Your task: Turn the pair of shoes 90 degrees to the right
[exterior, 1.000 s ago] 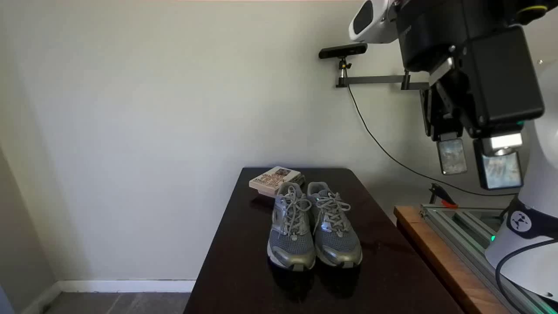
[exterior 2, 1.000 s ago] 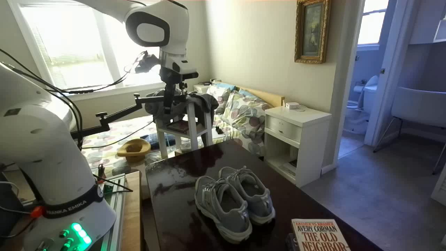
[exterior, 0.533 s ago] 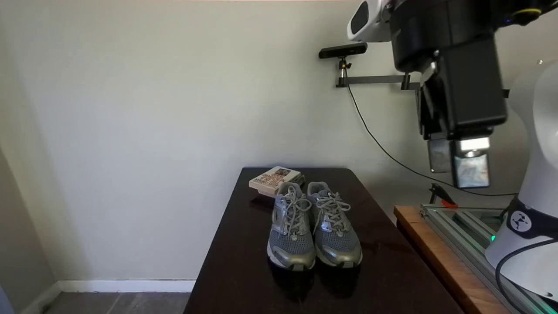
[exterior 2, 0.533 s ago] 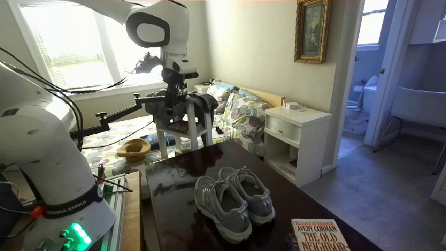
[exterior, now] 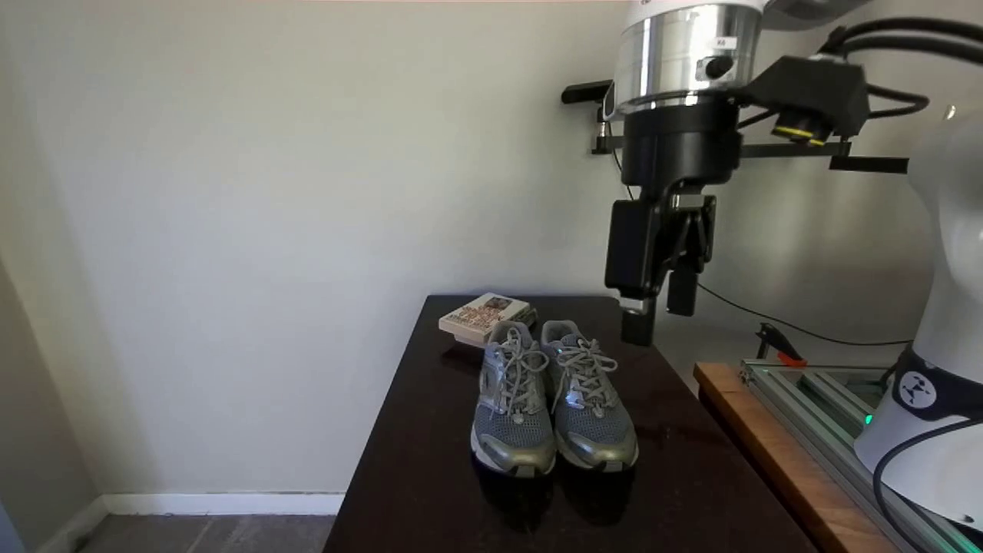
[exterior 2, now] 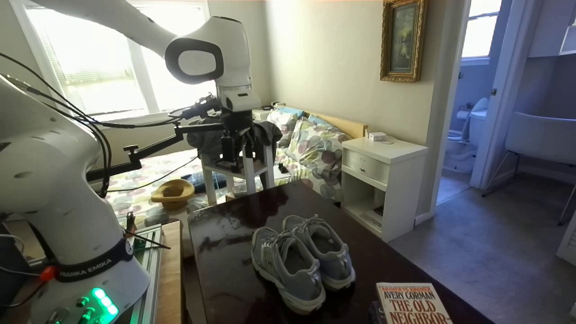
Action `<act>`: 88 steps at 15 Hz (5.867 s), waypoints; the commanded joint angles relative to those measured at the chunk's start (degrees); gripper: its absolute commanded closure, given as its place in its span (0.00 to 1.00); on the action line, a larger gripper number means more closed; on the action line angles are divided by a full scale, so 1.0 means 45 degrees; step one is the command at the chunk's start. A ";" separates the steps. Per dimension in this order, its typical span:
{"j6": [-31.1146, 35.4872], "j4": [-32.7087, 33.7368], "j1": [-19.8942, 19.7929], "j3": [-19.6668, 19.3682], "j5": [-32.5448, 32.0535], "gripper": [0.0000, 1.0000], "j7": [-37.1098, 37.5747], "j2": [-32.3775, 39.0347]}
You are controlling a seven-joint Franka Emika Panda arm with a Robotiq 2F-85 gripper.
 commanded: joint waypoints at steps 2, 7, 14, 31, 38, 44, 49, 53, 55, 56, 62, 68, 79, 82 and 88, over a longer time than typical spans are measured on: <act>0.1308 -0.0267 -0.1319 0.0116 -0.1635 0.00 0.2496 0.0192; 0.1814 -0.0262 -0.2513 -0.0018 -0.2863 0.00 0.5316 0.0425; 0.3048 -0.0258 -0.2779 -0.0880 -0.5014 0.00 0.4529 0.1994; 0.6823 -0.0260 -0.4019 -0.2640 -0.9308 0.00 0.7522 0.4814; 0.8273 0.0068 -0.3802 -0.3552 -0.9685 0.00 0.7820 0.6103; 0.9831 0.0263 -0.3789 -0.3641 -0.9153 0.00 0.7741 0.7046; 1.0618 0.0255 -0.3785 -0.3400 -0.8557 0.00 0.7446 0.7867; 1.1397 0.0426 -0.3850 -0.3500 -0.8792 0.00 0.7587 0.8274; 1.1586 0.0518 -0.3869 -0.3446 -0.8751 0.00 0.7531 0.8446; 1.1648 0.0559 -0.3884 -0.3405 -0.8719 0.00 0.7496 0.8539; 1.1473 0.0317 -0.3477 -0.2685 -0.5446 0.56 0.5857 0.8785; 1.0063 0.0321 -0.6435 0.2084 -0.1749 0.97 0.4470 0.7656; 0.5582 -0.0330 -0.3789 0.0097 0.0925 0.96 0.3270 0.3501; 0.4638 -0.0615 -0.3121 -0.1096 0.0000 0.96 0.4596 0.2402; 0.4925 -0.0464 -0.2710 -0.1611 -0.0068 0.83 0.4375 0.3000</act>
